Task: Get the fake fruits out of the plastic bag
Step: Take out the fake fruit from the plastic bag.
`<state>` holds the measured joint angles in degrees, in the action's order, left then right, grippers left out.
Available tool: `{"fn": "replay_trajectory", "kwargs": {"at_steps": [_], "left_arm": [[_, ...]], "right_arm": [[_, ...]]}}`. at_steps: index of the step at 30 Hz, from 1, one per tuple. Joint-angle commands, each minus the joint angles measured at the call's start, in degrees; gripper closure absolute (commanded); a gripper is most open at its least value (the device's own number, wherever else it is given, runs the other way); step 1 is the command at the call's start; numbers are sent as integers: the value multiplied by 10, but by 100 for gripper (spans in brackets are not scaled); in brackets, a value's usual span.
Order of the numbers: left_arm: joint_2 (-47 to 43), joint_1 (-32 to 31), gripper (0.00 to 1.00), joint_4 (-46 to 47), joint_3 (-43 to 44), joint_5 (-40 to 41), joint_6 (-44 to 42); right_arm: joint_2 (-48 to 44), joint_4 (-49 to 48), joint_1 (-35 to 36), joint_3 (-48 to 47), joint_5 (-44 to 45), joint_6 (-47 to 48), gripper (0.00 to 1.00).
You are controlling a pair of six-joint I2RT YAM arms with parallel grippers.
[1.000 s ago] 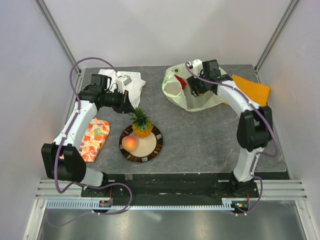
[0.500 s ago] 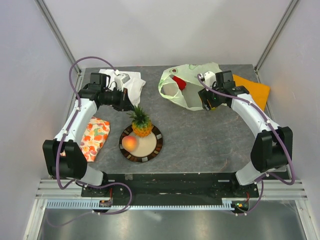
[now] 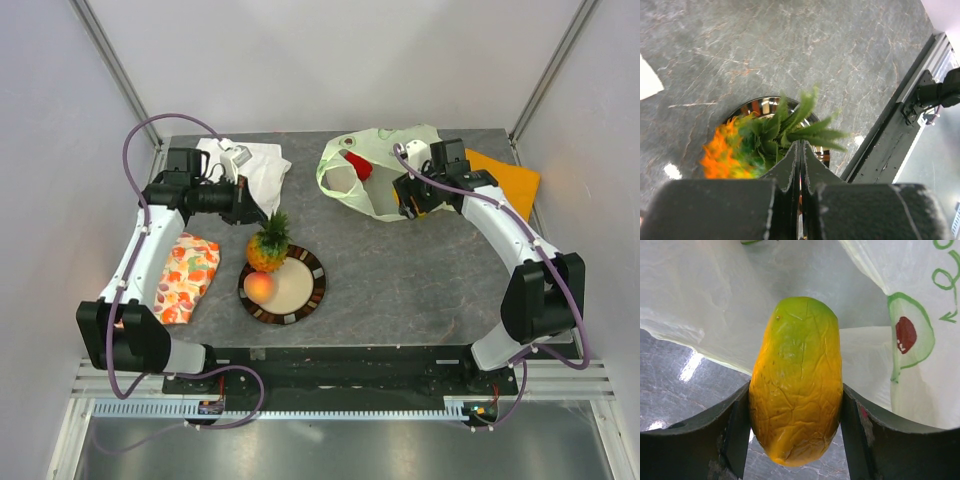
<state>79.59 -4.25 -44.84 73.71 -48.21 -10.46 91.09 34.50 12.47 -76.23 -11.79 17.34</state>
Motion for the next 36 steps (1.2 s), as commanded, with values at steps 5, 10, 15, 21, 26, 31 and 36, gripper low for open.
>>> {"fn": "replay_trajectory", "kwargs": {"at_steps": [5, 10, 15, 21, 26, 31, 36], "left_arm": [[-31, 11, 98, 0, -33, -40, 14], [-28, 11, 98, 3, -32, -58, 18], [-23, 11, 98, 5, -45, -44, 13], [-42, 11, 98, -10, -83, -10, -11], [-59, 12, 98, -10, -86, 7, -24], [-57, 15, 98, -2, -70, 26, -22], [-56, 18, 98, -1, -74, 32, -21]], "right_arm": [[-35, -8, 4, 13, -37, 1, 66], [-32, -14, 4, 19, -39, -2, 66], [-35, -16, 5, 14, -46, 0, 66], [-117, -39, 40, 49, -93, 44, 67], [-182, -22, 118, 70, -160, 97, 67], [-187, 5, 208, 88, -181, 128, 67], [-118, -3, 262, 80, -206, 109, 67]]}}
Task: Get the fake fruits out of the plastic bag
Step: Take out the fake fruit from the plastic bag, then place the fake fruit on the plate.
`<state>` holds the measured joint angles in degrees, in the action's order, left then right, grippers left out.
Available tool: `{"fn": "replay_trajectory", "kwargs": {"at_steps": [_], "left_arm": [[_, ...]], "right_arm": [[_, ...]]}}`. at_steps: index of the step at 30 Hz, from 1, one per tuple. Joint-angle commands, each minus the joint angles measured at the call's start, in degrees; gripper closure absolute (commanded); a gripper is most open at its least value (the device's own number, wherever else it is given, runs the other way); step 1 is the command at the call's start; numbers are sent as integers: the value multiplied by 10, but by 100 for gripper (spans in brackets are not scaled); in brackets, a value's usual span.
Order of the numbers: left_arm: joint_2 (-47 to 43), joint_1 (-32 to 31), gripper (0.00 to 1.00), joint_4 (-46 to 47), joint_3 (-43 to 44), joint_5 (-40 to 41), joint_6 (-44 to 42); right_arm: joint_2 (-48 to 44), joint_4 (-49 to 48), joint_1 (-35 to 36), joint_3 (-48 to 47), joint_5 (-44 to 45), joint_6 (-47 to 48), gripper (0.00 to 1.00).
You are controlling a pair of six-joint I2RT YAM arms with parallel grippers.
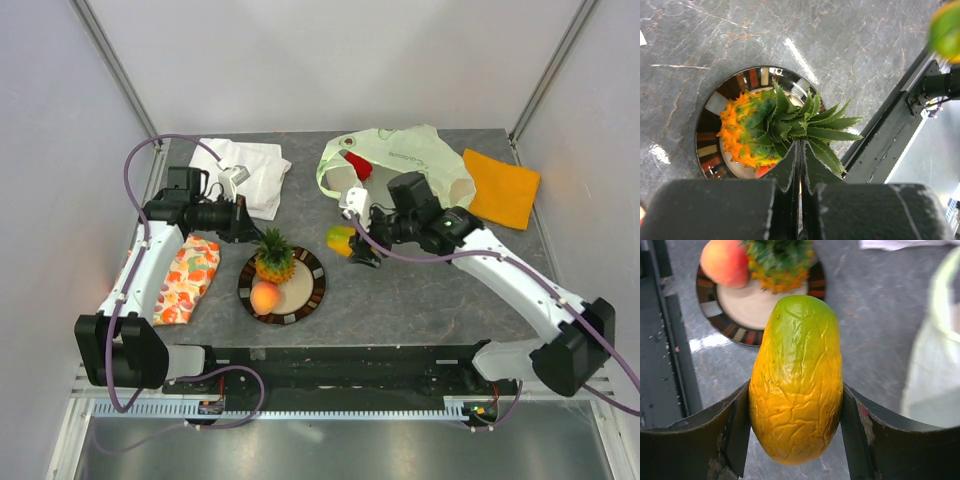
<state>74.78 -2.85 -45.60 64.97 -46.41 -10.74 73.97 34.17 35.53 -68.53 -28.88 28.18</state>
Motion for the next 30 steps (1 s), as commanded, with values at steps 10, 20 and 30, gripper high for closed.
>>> {"fn": "replay_trajectory", "kwargs": {"at_steps": [10, 20, 30], "left_arm": [[-23, 14, 99, 3, 2, 26, -2], [-44, 16, 99, 3, -16, 23, 29], [-61, 26, 98, 14, -66, 29, 18]], "right_arm": [[229, -140, 50, -33, 17, -292, 69], [307, -184, 62, -80, 90, -503, 67], [363, -169, 104, -92, 91, -517, 67]]}}
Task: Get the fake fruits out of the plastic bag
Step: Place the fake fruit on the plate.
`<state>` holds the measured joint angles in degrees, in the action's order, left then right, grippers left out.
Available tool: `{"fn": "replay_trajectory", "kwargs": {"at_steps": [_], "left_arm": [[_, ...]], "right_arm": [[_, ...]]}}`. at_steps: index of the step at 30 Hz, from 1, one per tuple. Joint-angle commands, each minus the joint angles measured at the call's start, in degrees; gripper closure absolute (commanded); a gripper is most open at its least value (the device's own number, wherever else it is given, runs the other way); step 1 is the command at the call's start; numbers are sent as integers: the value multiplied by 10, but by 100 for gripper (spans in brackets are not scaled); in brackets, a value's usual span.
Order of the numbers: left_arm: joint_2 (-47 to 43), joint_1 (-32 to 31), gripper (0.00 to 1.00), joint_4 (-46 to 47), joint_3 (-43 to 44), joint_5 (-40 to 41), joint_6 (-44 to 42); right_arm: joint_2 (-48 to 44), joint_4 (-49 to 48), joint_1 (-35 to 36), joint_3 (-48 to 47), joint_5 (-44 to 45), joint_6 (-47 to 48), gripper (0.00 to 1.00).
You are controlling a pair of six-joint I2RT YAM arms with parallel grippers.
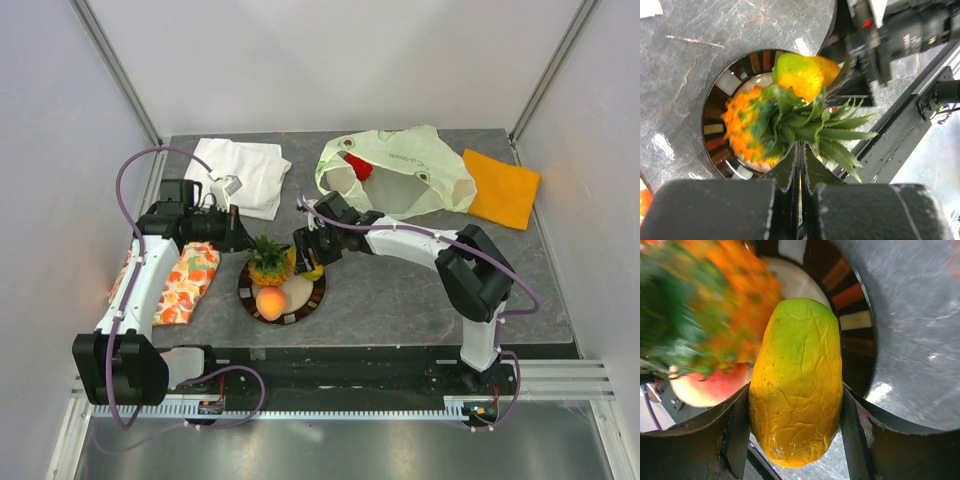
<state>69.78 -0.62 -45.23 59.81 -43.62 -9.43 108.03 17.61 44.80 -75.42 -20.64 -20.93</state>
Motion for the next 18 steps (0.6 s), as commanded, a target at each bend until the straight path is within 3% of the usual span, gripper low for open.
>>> {"fn": "replay_trajectory", "kwargs": {"at_steps": [1, 10, 15, 16, 18], "left_arm": [[-13, 4, 98, 11, -15, 1, 6], [-9, 5, 98, 7, -14, 10, -3], [-10, 5, 99, 8, -10, 14, -2], [-9, 4, 98, 6, -9, 14, -3], [-9, 5, 98, 1, -6, 14, -6]], "right_arm": [[25, -4, 13, -25, 10, -26, 66], [54, -6, 19, -40, 18, -25, 54], [60, -10, 20, -40, 15, -25, 26], [59, -10, 20, -42, 16, -19, 2], [54, -1, 20, -47, 3, -6, 2]]}}
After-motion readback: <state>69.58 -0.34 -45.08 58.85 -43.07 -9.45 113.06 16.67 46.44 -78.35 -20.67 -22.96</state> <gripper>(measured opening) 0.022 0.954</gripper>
